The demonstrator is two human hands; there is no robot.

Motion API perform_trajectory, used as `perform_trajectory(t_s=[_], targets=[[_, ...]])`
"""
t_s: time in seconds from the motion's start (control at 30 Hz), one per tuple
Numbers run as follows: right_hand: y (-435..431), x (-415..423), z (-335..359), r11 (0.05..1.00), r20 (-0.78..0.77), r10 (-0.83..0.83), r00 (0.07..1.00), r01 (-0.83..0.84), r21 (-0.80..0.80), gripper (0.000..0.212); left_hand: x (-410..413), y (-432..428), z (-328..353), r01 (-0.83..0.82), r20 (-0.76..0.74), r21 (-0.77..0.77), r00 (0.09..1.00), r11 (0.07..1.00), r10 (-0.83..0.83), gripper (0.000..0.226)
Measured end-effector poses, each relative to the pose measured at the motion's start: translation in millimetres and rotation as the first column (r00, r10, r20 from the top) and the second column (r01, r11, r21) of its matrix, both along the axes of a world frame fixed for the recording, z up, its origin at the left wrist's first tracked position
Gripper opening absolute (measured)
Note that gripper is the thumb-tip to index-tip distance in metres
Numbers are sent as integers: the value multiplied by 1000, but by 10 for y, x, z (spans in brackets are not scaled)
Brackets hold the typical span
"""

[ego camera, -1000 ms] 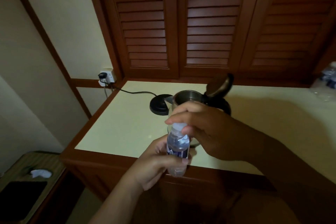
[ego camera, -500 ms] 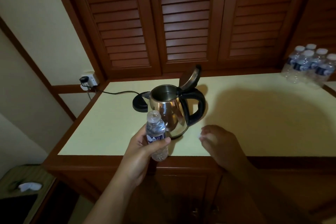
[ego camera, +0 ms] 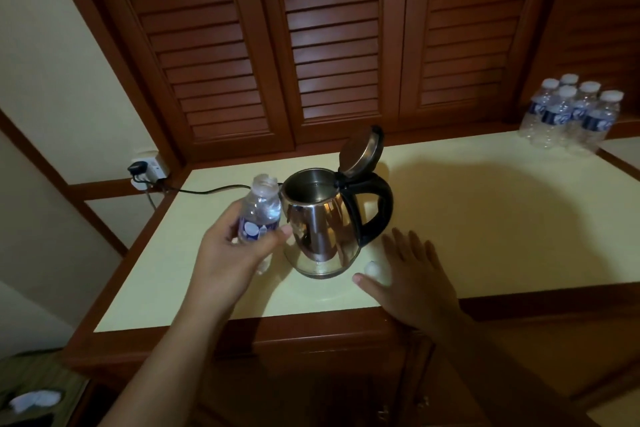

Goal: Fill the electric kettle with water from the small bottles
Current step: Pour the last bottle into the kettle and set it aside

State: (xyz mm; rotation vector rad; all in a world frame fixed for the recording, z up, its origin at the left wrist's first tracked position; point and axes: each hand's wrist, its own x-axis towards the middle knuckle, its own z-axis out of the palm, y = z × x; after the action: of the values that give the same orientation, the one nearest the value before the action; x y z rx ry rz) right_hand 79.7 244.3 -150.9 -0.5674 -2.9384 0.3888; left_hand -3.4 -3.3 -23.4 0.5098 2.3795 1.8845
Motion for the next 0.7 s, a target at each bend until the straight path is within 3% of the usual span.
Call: perform_trajectory(t_s=[0.23,0.43,0.57,0.7], targets=[[15,-23,-10,999,52,3,999,-5,35,108,-394,-3,156,-132,-187,-308,979,942,76,57],[34,-19,-25,996,47,-5,999,0,85,108,-593,89,282,-339,-447,-635,894,695,28,69],[44,-23,-39,995,39,0,999,-4,101,108,-624,99,302,-444,-560,-699,827,561,-44,68],[50,-14,-47,995,44,3,999,-8,98,108,-662,89,313,-519,-644,-695,757,497,-110,66]])
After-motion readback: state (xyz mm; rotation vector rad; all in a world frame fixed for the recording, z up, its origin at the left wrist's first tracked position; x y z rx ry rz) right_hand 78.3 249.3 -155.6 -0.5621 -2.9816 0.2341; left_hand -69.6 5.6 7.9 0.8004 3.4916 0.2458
